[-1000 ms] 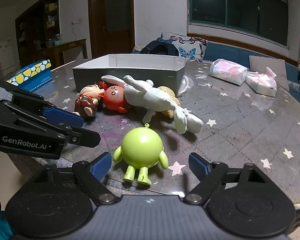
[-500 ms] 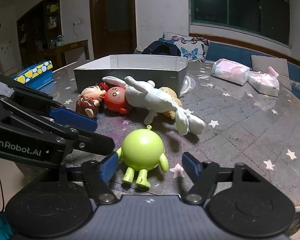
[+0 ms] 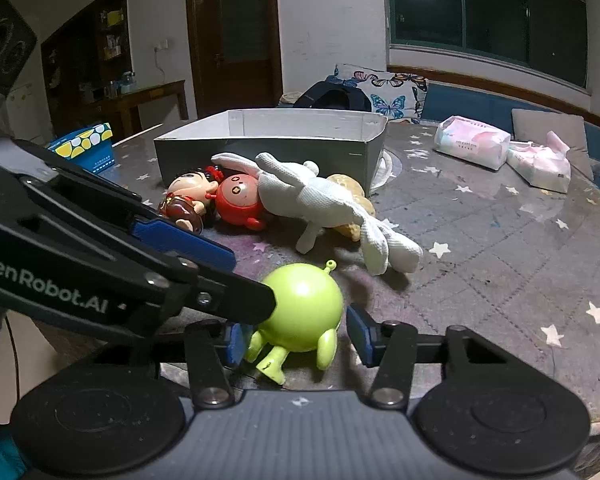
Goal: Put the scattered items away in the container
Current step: 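Close the right gripper around the green alien figure, then lift the green alien with the right gripper and carry it into the white box, then open the right gripper to drop the alien inside the box, then grasp the white plush rabbit by its head with the right gripper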
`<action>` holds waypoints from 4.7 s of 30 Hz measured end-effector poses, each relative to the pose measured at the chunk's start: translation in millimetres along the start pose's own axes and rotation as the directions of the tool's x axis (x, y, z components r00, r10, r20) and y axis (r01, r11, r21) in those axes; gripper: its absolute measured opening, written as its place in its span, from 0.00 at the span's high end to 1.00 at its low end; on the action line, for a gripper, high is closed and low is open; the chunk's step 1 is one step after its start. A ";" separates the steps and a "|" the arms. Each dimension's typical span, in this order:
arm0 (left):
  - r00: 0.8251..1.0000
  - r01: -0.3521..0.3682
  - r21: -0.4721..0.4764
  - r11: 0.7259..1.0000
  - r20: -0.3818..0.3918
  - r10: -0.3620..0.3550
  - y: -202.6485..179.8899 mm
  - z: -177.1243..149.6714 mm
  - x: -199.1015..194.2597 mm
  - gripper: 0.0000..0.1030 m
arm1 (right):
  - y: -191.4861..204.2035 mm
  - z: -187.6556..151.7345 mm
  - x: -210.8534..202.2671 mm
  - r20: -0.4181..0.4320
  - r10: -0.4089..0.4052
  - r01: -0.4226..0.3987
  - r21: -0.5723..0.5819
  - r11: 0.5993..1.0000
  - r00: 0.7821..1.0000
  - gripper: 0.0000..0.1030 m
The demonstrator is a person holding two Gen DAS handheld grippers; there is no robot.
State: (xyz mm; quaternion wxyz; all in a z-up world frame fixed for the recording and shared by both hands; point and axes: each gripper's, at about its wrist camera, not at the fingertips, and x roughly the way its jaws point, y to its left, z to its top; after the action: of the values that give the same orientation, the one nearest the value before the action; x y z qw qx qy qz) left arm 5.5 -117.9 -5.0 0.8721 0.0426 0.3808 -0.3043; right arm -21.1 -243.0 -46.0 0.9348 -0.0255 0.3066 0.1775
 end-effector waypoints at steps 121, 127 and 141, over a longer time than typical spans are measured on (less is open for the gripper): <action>0.989 0.063 -0.277 0.959 0.148 -0.022 136.6 105.5 -0.4 0.67 | -4.1 149.8 60.1 -0.052 0.097 -0.109 -0.318 0.942 0.994 0.42; 0.992 0.088 -0.322 0.943 0.119 -0.052 126.7 79.6 -0.1 0.67 | 7.9 120.1 59.1 -0.085 0.093 -0.117 -0.350 0.929 0.992 0.43; 0.994 0.109 -0.428 0.897 0.072 -0.086 132.4 60.3 17.3 0.67 | 15.0 94.1 85.4 -0.119 0.073 -0.112 -0.360 0.926 0.990 0.61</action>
State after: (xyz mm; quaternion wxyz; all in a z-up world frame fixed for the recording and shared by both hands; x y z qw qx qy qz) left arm 127.6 -37.6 4.7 0.8530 -0.1782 0.4179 -0.2570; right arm 90.7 -187.3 -18.5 0.8870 -0.1938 0.3171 0.2739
